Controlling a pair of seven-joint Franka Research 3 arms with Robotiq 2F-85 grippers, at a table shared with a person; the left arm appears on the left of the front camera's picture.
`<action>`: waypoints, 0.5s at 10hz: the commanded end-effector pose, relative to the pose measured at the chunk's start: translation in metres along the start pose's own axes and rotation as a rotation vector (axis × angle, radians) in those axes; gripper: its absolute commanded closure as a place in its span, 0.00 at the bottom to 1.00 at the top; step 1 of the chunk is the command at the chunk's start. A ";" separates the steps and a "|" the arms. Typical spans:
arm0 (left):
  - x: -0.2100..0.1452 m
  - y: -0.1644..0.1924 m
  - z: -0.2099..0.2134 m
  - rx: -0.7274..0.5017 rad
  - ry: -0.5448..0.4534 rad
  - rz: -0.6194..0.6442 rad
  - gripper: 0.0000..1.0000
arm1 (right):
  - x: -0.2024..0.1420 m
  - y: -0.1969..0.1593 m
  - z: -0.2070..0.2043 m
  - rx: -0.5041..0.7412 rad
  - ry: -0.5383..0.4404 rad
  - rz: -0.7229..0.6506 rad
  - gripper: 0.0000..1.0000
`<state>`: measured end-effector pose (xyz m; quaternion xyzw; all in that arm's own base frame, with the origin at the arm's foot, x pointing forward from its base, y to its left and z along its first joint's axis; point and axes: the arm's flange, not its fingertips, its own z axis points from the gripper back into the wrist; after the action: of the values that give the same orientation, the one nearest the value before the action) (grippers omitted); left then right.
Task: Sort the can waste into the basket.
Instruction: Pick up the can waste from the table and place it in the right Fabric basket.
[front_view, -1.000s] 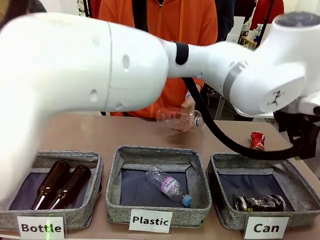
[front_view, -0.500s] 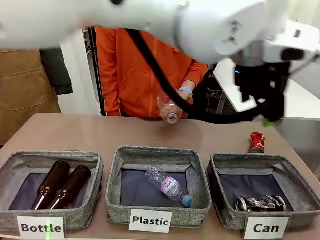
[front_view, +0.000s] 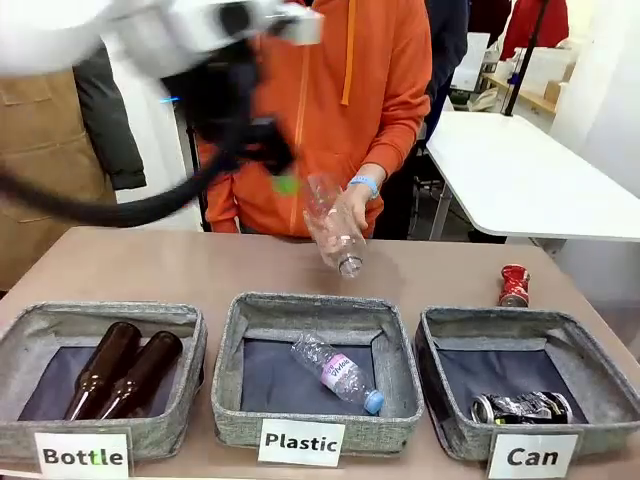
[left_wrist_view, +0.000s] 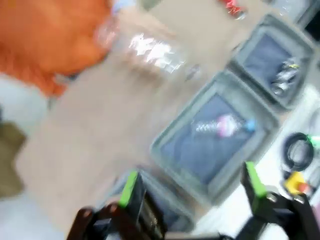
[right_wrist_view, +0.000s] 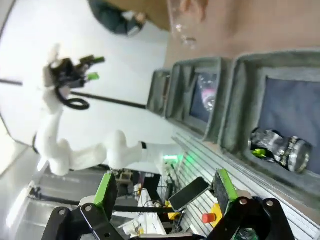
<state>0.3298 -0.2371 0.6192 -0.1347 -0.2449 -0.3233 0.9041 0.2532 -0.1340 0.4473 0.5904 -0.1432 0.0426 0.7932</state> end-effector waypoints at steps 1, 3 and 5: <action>-0.094 0.077 0.041 -0.065 -0.017 0.283 0.00 | 0.007 0.021 -0.040 0.051 0.056 -0.033 0.00; -0.193 0.171 0.067 -0.271 0.002 0.622 0.00 | 0.009 0.035 -0.079 0.060 0.086 -0.062 0.00; -0.274 0.235 0.068 -0.460 -0.138 0.732 0.00 | 0.017 0.040 -0.097 0.054 0.079 -0.080 0.00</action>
<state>0.2623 0.0896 0.5168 -0.3843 -0.1435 -0.0443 0.9109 0.2908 -0.0572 0.4683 0.6150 -0.0808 0.0606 0.7820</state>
